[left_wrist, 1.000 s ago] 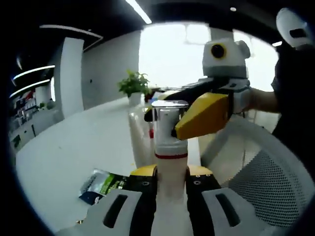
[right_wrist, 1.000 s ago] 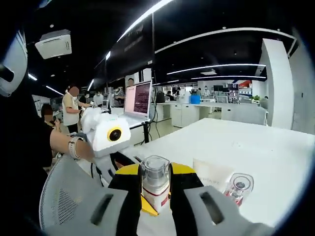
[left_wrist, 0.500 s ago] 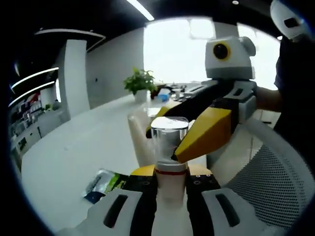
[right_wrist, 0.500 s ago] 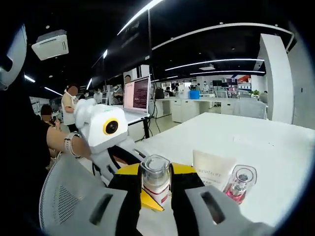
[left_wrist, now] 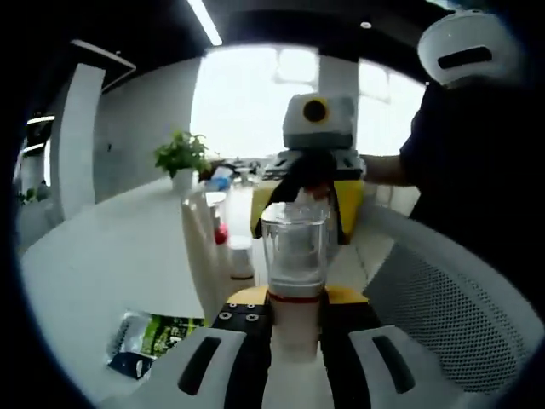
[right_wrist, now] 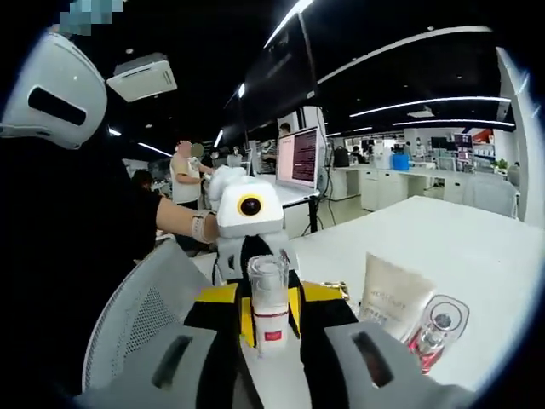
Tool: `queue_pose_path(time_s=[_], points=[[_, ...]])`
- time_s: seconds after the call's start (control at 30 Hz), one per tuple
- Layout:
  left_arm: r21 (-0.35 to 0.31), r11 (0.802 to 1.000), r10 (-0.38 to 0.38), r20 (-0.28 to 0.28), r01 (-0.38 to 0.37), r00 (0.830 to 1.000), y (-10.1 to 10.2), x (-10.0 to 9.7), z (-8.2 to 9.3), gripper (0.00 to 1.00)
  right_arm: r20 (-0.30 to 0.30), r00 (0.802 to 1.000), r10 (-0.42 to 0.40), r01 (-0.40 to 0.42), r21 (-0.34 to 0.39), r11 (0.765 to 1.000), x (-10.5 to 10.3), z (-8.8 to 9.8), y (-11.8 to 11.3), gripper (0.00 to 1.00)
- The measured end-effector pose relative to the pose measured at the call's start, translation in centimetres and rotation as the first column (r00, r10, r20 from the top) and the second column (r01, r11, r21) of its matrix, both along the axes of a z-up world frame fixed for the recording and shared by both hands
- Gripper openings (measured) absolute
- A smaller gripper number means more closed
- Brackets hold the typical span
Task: Arrange the skincare products in the storage area until every visible bottle or jar stands upright without overlapping.
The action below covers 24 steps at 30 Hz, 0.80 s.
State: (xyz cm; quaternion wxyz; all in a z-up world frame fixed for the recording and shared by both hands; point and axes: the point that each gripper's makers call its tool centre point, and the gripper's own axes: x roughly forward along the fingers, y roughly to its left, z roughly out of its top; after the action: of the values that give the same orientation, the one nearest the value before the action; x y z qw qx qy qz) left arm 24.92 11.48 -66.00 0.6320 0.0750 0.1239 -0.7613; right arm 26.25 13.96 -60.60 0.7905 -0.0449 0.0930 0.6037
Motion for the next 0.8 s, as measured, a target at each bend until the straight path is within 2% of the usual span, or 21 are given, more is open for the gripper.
queue_pose_path(time_s=[0.07,0.13,0.2,0.23,0.27,0.3,0.53,0.63,0.7,0.8], points=[[-0.002,0.998,-0.068,-0.013,0.068,0.998,0.1,-0.9,0.0,0.18,0.027,0.999,0.034,-0.033,-0.007,0.999,-0.1,0.1,0.2,0.26],[-0.009,0.996,-0.093,-0.017,0.093,0.996,0.1,-1.2,0.1,0.18,0.064,0.993,0.102,-0.102,0.001,0.995,-0.7,0.5,0.8,0.26],[-0.018,0.987,-0.162,-0.044,0.161,0.986,0.3,-2.1,0.2,0.18,0.048,0.986,0.157,-0.158,0.007,0.987,-1.4,0.5,1.3,0.25],[-0.021,0.985,-0.173,-0.043,0.172,0.984,0.4,-2.3,0.2,0.18,0.052,0.985,0.167,-0.167,0.009,0.986,-1.5,0.5,1.4,0.25],[-0.02,0.977,-0.212,-0.026,0.211,0.977,0.2,-3.0,0.3,0.18,0.043,0.977,0.211,-0.211,0.017,0.977,-2.1,0.5,1.9,0.24],[-0.017,0.972,-0.237,-0.033,0.236,0.971,0.3,-3.5,0.2,0.18,0.023,0.971,0.237,-0.238,0.027,0.971,-2.5,0.5,2.1,0.24],[0.02,0.949,-0.314,-0.023,0.315,0.949,0.4,-4.3,-0.4,0.18,0.03,0.955,0.294,-0.295,0.043,0.954,-3.4,0.3,3.1,0.22],[0.033,0.938,-0.343,-0.028,0.344,0.939,0.6,-4.7,-0.6,0.18,-0.006,0.952,0.306,-0.305,0.063,0.95,-3.6,0.1,3.3,0.22],[0.04,0.94,-0.338,-0.024,0.338,0.941,0.6,-4.5,-0.7,0.18,-0.002,0.956,0.295,-0.294,0.063,0.954,-3.5,0.0,3.4,0.21],[0.062,0.967,-0.244,-0.029,0.246,0.969,0.3,-3.0,-1.2,0.19,0.017,0.974,0.225,-0.225,0.032,0.974,-2.4,-0.4,3.0,0.2]])
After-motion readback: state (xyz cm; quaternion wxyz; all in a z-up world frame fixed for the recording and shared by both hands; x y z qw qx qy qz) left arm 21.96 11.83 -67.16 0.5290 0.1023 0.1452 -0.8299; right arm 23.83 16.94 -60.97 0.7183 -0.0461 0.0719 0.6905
